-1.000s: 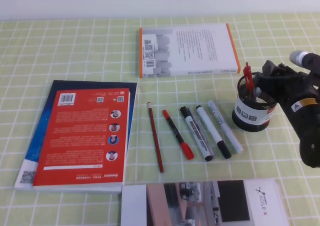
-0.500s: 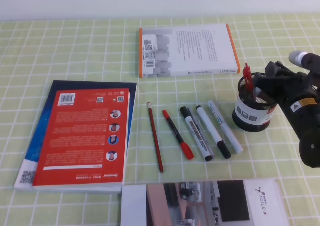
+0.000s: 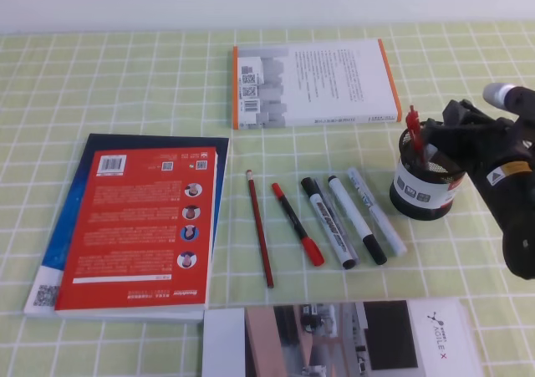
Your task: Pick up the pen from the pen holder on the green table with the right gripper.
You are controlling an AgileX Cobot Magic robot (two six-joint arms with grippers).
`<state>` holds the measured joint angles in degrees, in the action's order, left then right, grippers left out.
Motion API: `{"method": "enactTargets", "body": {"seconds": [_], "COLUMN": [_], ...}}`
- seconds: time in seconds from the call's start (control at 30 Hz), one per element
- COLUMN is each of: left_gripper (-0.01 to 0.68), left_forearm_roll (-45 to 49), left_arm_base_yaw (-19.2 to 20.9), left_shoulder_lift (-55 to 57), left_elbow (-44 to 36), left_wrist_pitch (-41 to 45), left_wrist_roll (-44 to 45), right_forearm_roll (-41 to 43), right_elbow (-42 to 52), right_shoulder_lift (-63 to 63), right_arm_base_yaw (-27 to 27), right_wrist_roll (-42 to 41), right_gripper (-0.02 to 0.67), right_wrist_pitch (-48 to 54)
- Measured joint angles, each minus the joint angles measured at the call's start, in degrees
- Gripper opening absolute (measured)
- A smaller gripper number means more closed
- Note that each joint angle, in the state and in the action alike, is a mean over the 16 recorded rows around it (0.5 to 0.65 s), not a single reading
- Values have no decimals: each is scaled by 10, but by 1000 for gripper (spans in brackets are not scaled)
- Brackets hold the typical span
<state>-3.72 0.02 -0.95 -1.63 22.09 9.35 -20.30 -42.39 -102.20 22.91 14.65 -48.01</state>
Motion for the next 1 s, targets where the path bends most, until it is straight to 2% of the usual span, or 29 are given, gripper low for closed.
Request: {"method": "enactTargets", "body": {"seconds": [0.23, 0.63, 0.8, 1.0], "left_gripper": [-5, -5, -5, -5], "left_forearm_roll": [0, 0, 0, 0], "left_arm_base_yaw": [0, 0, 0, 0], "left_shoulder_lift": [0, 0, 0, 0], "left_elbow": [0, 0, 0, 0], "left_wrist_pitch": [0, 0, 0, 0], "left_wrist_roll": [0, 0, 0, 0], "right_forearm_roll": [7, 10, 11, 18], "right_elbow": [0, -1, -18, -71], "right_shoulder_lift": [39, 164, 226, 281], "right_arm_base_yaw": [0, 0, 0, 0], "right_wrist_roll": [-31, -137, -178, -206], "right_gripper": [113, 113, 113, 113], "right_wrist_pitch": [32, 141, 241, 411]}}
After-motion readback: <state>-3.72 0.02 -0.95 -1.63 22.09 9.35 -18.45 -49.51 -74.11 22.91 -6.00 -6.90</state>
